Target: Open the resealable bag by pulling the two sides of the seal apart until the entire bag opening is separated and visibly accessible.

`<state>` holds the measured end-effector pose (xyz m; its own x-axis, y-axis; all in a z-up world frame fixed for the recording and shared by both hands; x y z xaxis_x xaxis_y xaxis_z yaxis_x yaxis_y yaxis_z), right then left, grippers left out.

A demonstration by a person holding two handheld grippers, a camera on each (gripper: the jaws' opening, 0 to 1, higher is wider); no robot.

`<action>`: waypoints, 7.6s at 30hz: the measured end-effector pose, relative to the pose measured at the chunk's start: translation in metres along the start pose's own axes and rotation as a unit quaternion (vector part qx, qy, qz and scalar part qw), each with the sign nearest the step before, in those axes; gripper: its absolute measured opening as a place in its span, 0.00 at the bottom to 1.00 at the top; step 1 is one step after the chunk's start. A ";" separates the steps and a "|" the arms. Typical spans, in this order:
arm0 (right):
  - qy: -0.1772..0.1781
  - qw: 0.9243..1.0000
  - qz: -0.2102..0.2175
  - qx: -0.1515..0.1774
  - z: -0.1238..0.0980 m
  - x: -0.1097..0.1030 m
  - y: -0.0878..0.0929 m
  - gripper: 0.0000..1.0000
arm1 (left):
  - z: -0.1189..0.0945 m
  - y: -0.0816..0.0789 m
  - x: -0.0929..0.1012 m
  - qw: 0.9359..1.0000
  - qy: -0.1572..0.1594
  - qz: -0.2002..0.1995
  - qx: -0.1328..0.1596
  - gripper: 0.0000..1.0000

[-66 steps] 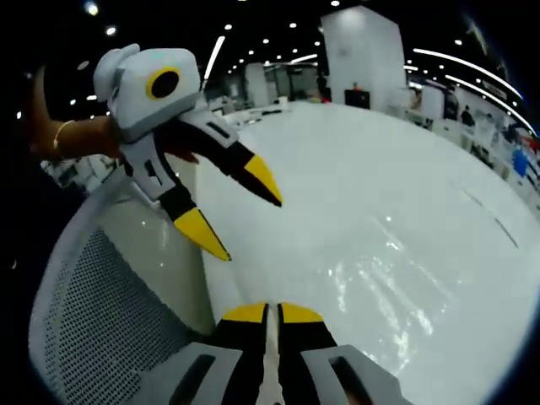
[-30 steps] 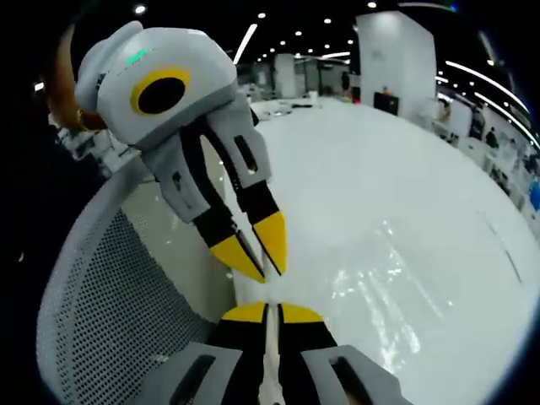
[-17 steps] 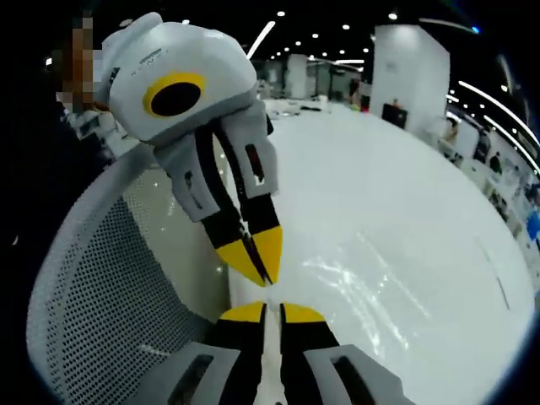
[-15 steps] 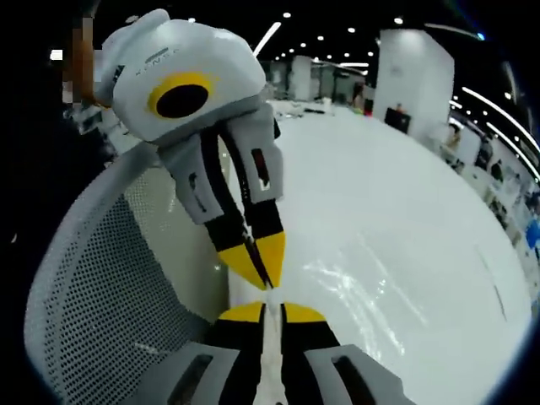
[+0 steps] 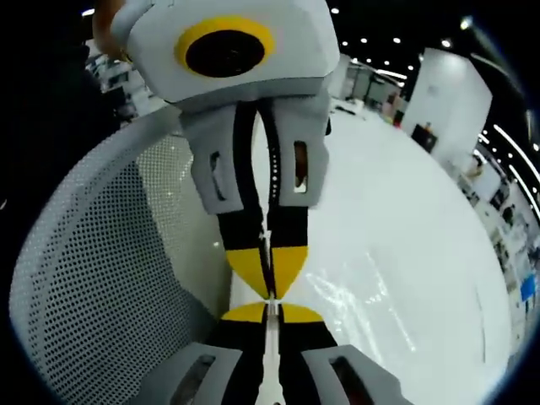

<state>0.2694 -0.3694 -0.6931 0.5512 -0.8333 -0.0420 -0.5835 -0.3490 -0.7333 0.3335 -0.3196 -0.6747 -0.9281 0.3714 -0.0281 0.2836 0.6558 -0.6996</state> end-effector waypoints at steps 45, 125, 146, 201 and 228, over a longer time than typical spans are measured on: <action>-0.020 0.980 -0.188 -0.062 0.006 -0.010 0.007 0.00 | 0.003 0.014 0.022 0.993 0.042 0.101 -0.030 0.00; -0.010 0.978 -0.174 -0.110 -0.029 -0.001 0.050 0.00 | -0.013 0.030 0.014 0.996 0.032 0.078 -0.031 0.00; -0.005 0.980 -0.165 -0.108 -0.039 0.006 0.052 0.00 | -0.013 0.027 0.013 0.996 0.026 0.083 -0.022 0.00; 0.039 0.985 -0.140 -0.089 -0.009 0.013 0.019 0.00 | -0.012 0.013 0.006 0.994 -0.010 0.111 -0.009 0.00; 0.050 0.986 -0.144 -0.068 0.002 0.022 -0.009 0.00 | -0.005 -0.008 0.012 0.990 -0.013 0.139 0.015 0.13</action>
<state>0.2878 -0.3832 -0.6888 0.6487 -0.7266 0.2264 -0.4892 -0.6260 -0.6072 0.3210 -0.3170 -0.6654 -0.8216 0.5170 -0.2404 0.5214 0.5108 -0.6835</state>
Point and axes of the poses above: the point that each gripper's makers call its tool centre point, and the gripper's own axes: z roughly forward along the fingers, x roughly to its right, y roughly out of its underside, the point moved 5 cm from there along -z, roughly backward along the fingers, and after that the axes turned 9 degrees about -z, right-handed, at the moved point
